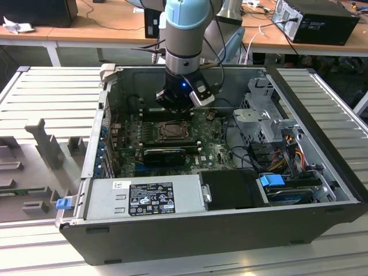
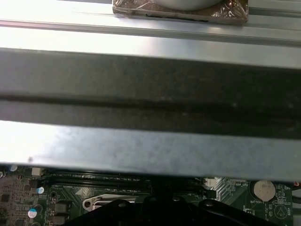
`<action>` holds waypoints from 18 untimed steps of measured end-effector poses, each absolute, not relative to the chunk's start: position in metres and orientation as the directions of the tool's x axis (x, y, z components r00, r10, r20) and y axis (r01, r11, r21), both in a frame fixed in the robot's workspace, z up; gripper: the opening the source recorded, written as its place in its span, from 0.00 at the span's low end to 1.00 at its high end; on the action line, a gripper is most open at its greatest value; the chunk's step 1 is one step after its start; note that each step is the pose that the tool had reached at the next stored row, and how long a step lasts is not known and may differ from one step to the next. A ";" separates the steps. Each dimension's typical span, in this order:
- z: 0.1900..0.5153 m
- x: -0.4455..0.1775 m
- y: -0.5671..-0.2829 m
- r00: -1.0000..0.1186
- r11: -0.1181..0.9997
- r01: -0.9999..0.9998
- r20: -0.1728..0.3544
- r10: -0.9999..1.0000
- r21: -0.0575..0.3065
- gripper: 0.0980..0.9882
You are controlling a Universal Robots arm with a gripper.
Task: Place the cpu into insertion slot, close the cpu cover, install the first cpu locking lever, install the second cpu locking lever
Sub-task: 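Install the first cpu locking lever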
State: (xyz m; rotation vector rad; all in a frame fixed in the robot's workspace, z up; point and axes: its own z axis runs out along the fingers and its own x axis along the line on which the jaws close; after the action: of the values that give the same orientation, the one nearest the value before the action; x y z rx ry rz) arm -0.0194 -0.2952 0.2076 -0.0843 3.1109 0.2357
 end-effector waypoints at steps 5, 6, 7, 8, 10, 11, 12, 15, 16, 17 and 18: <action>0.206 -0.019 -0.295 -0.998 0.987 -0.055 -0.025 -0.052 0.149 0.01; 0.206 -0.019 -0.295 -0.998 0.987 -0.056 -0.024 -0.053 0.148 0.01; 0.206 -0.019 -0.295 -0.998 0.988 -0.055 -0.024 -0.052 0.147 0.01; 0.205 -0.019 -0.295 -0.998 0.988 -0.055 -0.024 -0.052 0.146 0.01; 0.204 -0.019 -0.295 -0.998 0.988 -0.055 -0.024 -0.052 0.143 0.01; 0.204 -0.019 -0.295 -0.998 0.988 -0.055 -0.024 -0.052 0.142 0.01; 0.204 -0.019 -0.295 -0.998 0.988 -0.055 -0.024 -0.052 0.141 0.01; 0.203 -0.019 -0.295 -0.998 0.990 -0.055 -0.023 -0.053 0.133 0.01; 0.202 -0.019 -0.295 -0.998 0.990 -0.055 -0.023 -0.053 0.131 0.01; 0.202 -0.019 -0.295 -0.998 0.990 -0.055 -0.024 -0.053 0.131 0.01; 0.201 -0.019 -0.295 -0.998 0.990 -0.055 -0.024 -0.053 0.127 0.01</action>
State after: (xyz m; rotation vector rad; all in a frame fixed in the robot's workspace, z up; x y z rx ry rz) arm -0.0193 -0.2951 0.2013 -0.0846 3.1137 0.1997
